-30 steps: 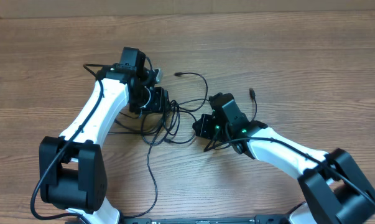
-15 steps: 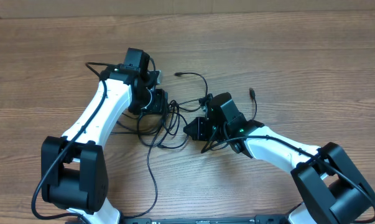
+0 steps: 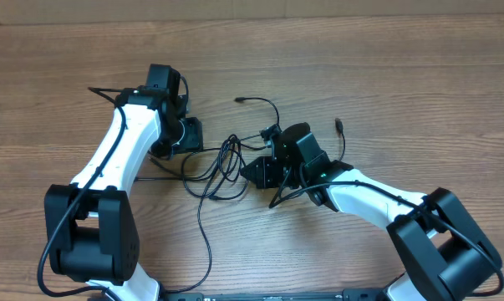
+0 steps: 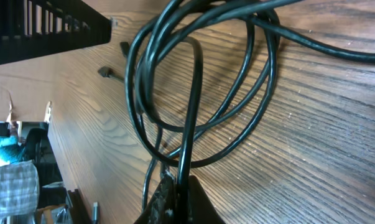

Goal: Untangle cables

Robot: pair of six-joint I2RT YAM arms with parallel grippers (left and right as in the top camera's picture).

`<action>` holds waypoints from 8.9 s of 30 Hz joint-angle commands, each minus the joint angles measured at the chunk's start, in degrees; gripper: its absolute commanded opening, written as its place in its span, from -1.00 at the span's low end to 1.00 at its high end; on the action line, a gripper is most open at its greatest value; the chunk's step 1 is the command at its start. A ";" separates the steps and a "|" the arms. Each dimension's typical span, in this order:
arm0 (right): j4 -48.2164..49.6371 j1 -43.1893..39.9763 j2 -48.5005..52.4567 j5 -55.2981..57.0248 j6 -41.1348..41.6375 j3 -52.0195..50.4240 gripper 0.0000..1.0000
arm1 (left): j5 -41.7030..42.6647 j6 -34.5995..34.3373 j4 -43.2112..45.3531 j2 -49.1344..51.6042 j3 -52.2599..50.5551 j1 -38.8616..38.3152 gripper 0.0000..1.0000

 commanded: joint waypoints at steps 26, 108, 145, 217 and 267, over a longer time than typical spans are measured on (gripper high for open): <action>5.70 -0.87 3.93 -3.04 3.56 0.15 -0.88 | -7.98 5.84 17.31 0.72 -13.57 -1.42 0.22; -1.25 -8.81 3.91 -1.51 6.56 0.13 1.00 | -1.20 31.76 13.46 18.27 0.98 -7.41 -0.18; -1.25 -8.81 3.91 -1.07 6.56 0.13 1.00 | -4.90 0.90 -15.17 18.43 23.56 8.44 -0.16; -8.28 -29.75 3.91 -1.77 9.57 0.13 1.00 | -7.80 -8.79 -8.39 13.77 20.20 -19.41 -0.64; -8.59 -29.75 3.91 -4.59 9.53 0.13 1.00 | -7.98 8.55 4.11 -16.00 26.88 -19.67 -0.92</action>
